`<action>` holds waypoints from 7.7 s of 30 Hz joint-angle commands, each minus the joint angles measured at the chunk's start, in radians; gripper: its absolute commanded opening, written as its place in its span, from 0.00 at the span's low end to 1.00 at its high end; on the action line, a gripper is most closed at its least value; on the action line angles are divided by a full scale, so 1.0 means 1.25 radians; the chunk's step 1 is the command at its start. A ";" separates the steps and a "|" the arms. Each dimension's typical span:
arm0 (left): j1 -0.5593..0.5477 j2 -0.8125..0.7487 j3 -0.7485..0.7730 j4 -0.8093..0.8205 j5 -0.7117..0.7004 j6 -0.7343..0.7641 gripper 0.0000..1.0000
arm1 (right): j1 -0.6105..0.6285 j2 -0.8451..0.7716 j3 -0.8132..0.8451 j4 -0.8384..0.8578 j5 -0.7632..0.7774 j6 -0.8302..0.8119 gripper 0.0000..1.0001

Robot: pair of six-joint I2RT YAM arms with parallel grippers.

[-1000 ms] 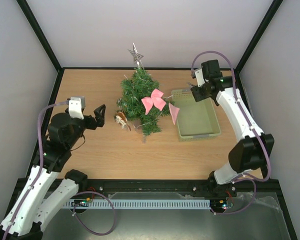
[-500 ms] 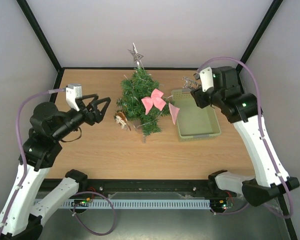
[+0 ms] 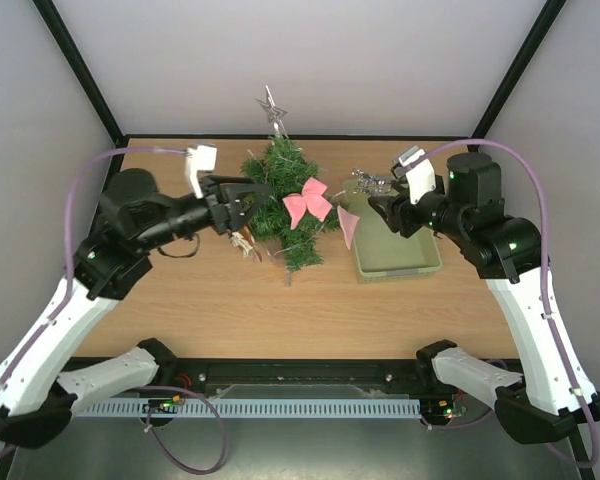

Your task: Decorate the small christmas tree

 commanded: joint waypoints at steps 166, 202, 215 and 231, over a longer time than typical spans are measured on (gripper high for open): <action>-0.031 -0.214 -0.444 0.674 -0.058 -0.371 0.03 | 0.475 -0.020 -0.494 1.246 -0.132 0.982 0.25; 0.017 -0.218 -0.284 0.190 -0.277 -0.055 0.68 | 0.511 0.093 -0.082 0.387 0.147 0.601 0.02; 0.229 -0.126 -0.256 0.206 0.024 -0.075 0.41 | 0.503 0.293 0.158 0.212 0.231 0.625 0.02; 0.244 -0.017 -0.267 0.285 0.146 -0.049 0.28 | 0.457 0.402 0.235 0.217 0.268 0.680 0.02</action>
